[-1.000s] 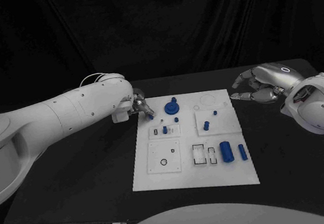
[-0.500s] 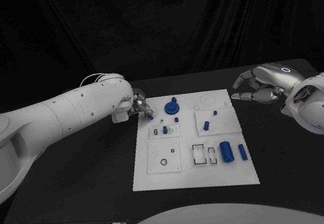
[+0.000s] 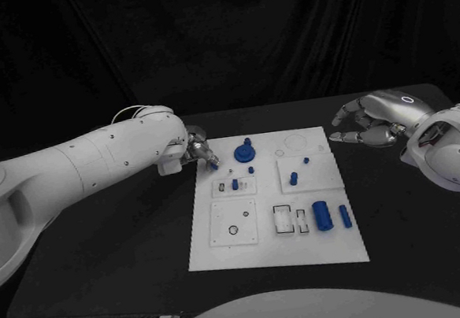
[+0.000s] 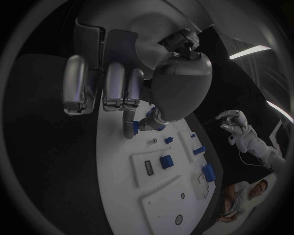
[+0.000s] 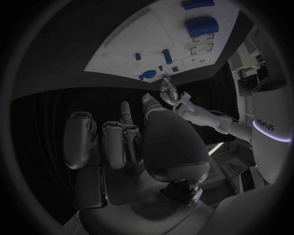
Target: Assemble the parts on the task board
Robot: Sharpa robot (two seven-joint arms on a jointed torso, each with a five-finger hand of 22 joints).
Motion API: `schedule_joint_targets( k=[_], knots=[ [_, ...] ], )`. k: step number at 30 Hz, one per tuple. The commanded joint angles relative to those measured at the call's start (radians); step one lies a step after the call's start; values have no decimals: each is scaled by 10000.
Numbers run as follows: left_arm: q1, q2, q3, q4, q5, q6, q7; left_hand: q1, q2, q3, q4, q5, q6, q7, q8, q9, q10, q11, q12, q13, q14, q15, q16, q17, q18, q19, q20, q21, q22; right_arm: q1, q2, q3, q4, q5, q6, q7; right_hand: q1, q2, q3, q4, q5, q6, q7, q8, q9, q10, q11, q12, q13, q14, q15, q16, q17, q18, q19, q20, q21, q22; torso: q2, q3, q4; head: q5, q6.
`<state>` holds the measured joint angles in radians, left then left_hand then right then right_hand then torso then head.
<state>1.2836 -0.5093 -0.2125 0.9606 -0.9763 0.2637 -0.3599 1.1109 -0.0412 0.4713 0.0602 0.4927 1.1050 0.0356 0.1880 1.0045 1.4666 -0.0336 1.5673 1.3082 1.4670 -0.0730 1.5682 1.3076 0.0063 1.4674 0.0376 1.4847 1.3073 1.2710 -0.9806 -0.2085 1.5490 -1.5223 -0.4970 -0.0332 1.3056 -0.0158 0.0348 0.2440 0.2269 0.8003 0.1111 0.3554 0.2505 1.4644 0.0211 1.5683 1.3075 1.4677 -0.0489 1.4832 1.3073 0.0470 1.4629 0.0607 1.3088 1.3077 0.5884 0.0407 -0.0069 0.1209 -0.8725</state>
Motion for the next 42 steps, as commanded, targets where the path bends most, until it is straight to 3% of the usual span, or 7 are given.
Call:
schedule_joint_targets(
  k=[1,6,18,23,33,42],
  knots=[
    [-14,-120,9,187,18,-345,280,-102,-85,673,-590,-65,187,-59,69,-11,1042,-17,35,2626,1038,-3,26,2632,178,404,36,-23,2317,-23,-38,7,22,-21,22,-189,5,92,-3,-33,17,92,7,30,-13,1064,77,25,2633,755,72,-43,1376,132,50,54,-43,1820,5,0,1,-4,-2],
    [-12,-491,9,683,18,-525,112,-210,-113,756,-590,-113,272,-77,64,-43,1042,-30,35,2626,1038,-15,26,2632,178,407,24,-22,2317,-24,-82,7,38,-21,23,-209,5,92,-3,-33,17,92,7,30,-13,1064,77,25,2633,755,72,-43,1376,132,50,54,-43,1820,2,0,4,-41,-2],
    [-7,-1757,6,2648,20,-1058,-581,-318,-144,821,-589,-189,295,-89,21,-92,1042,-43,35,2626,1038,-28,26,2632,179,406,12,-26,2316,-143,-136,7,29,-21,71,-243,11,92,-6,-40,45,99,7,31,-17,1064,77,25,2633,756,72,-38,1382,132,50,55,-46,1819,-1,2,2,-9,-2],
    [-6,-2067,5,3200,610,-1065,-880,-364,-157,886,-621,-299,285,-90,-35,-145,1042,-50,35,2626,1038,-37,26,2632,183,396,2,-44,2310,-196,-153,7,31,-21,86,-254,11,92,-6,-40,45,99,7,31,-17,1064,77,25,2633,756,72,-38,1382,132,50,55,-46,1819,-11,8,4,-2,-2],
    [-6,-2377,3,3974,1189,-1208,-1229,-386,-143,922,-629,-310,260,-77,-73,-177,1042,-45,35,2626,1038,-39,26,2632,185,393,-2,-50,2308,-226,-137,7,12,-21,85,-255,11,92,-6,-40,45,99,7,31,-17,1064,77,25,2633,756,72,-38,1382,132,50,55,-46,1819,1,-1,-2,12,-2],
    [-11,-2262,1,4002,1244,-1333,-1214,-392,-113,955,-632,-305,244,-69,-100,-201,1042,-42,35,2626,1038,-38,26,2632,195,367,-3,-88,2294,-240,-123,7,5,-21,75,-243,19,95,-7,-47,68,107,5,32,-21,1064,75,25,2633,753,72,-48,1368,133,50,55,-49,1819,4,2,-7,14,-2]
  ],
)
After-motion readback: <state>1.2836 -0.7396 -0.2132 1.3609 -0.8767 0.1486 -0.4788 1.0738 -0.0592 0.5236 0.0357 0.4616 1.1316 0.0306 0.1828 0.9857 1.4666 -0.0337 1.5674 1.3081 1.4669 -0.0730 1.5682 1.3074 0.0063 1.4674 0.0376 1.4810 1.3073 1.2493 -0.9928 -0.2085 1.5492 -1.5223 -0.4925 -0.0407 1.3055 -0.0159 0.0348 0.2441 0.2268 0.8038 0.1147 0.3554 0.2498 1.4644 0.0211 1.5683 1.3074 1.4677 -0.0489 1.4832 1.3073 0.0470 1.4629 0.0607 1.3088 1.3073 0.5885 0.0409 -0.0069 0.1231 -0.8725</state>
